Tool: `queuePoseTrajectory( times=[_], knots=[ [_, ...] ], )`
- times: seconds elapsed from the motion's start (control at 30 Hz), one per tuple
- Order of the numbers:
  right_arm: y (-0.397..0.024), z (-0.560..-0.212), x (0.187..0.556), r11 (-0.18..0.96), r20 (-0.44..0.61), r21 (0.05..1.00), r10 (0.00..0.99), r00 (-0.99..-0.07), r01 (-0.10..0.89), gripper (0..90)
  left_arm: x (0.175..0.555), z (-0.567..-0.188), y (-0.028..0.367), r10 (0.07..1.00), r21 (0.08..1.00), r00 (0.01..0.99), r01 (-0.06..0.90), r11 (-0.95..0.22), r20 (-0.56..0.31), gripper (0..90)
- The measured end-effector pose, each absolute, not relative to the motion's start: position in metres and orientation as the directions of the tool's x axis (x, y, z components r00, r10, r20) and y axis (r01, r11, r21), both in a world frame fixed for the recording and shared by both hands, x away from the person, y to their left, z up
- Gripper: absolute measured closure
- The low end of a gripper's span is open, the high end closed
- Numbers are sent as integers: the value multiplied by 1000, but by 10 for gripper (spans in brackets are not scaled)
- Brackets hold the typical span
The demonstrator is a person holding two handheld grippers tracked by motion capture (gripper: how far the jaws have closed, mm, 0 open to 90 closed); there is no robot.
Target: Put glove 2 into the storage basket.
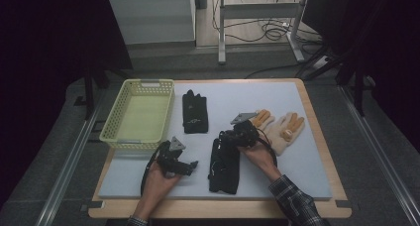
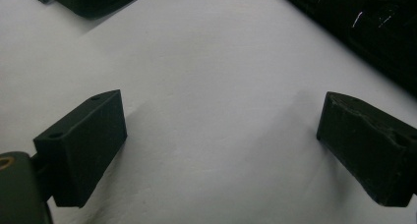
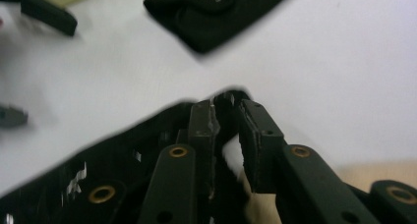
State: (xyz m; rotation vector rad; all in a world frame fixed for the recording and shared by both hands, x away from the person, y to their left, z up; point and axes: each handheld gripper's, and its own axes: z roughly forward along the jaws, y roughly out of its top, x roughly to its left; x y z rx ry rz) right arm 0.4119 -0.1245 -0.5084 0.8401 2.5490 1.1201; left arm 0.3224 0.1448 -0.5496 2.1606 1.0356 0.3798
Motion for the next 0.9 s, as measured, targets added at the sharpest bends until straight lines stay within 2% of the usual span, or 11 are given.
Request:
queuePoseTrajectory(
  times=[0.3,0.7,0.9],
  knots=[
    [-87,-498,441,543,16,743,568,-823,390,644,322,-550,145,769,701,638,564,-437,-33,52],
    [-51,-504,492,550,4,734,582,-813,398,643,322,-550,145,770,702,637,565,-434,-37,52],
    [-38,-513,516,546,9,725,603,-798,420,532,323,-550,145,770,702,637,565,-434,-37,51]
  ],
)
